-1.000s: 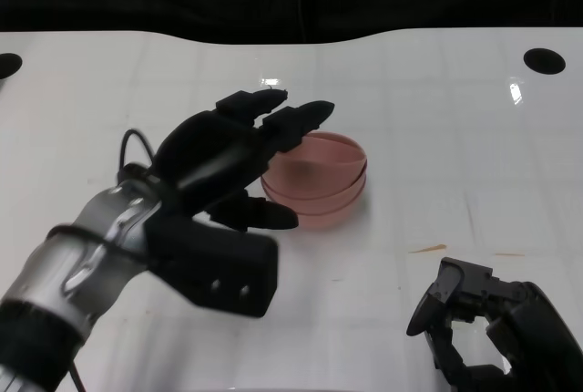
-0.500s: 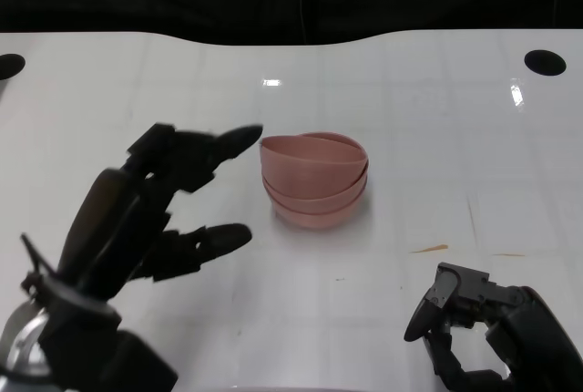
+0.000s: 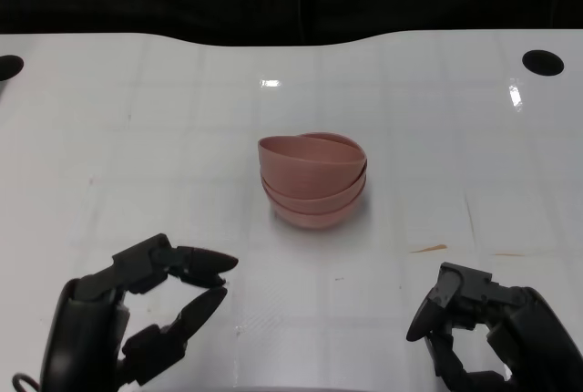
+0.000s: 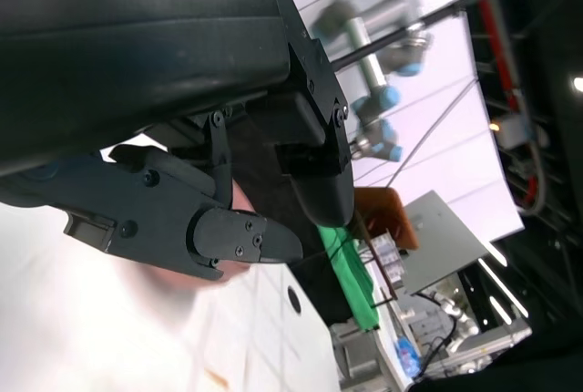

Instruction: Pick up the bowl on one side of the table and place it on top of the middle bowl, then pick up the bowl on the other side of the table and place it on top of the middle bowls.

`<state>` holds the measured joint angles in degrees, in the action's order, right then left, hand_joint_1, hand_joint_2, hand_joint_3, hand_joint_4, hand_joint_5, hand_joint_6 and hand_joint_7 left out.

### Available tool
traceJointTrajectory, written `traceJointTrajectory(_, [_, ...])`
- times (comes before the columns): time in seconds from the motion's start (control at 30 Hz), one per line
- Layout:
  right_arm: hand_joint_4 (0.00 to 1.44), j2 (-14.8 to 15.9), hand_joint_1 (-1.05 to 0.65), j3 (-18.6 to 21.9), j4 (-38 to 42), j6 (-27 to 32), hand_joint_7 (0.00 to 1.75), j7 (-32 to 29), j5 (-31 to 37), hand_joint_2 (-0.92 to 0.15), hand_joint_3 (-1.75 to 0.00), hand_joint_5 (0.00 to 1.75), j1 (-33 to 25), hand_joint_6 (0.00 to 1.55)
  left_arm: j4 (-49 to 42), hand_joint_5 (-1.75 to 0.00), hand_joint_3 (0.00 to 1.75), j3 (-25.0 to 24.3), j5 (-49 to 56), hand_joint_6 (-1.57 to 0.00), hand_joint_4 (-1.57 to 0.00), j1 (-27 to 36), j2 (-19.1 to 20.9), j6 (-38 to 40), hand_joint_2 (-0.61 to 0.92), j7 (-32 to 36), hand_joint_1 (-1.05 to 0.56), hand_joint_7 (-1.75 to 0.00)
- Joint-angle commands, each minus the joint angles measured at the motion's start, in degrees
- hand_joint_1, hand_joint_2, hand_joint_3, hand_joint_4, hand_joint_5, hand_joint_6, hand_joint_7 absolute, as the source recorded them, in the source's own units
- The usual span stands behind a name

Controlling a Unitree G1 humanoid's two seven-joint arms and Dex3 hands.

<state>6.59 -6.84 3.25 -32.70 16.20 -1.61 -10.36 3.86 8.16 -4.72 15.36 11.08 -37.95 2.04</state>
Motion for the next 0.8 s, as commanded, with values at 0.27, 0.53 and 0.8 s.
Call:
traceJointTrajectory(0.27, [0.87, 1.08, -0.2, 1.43, -0.04, 0.94, 1.46, 0.51, -1.61, -0.47, -1.21, 1.75, 0.08, 0.79, 3.72, -1.67, 1.31, -1.4, -9.01, -0.83, -0.88, 6.84, -3.21, 9.99, 0.46, -7.57, -0.12, -1.47])
traceJointTrajectory(0.53, [0.87, 0.64, -0.2, 1.52, 1.01, 1.05, 1.42, 0.83, -1.19, -0.48, -1.2, 1.75, 0.51, 0.8, -0.4, -1.7, 1.26, -3.83, -11.18, -0.84, -0.87, 4.48, -6.13, 9.36, 0.46, -12.6, -0.16, -1.44])
traceJointTrajectory(0.8, [0.87, 0.49, -0.19, 1.5, 2.57, 0.06, 1.42, 0.45, -0.1, -0.45, -1.21, 1.74, 1.17, 0.81, -4.14, -1.66, 1.22, -6.18, -11.27, -0.85, -0.89, 1.56, -8.34, 7.8, 0.47, -15.29, -0.18, -1.45])
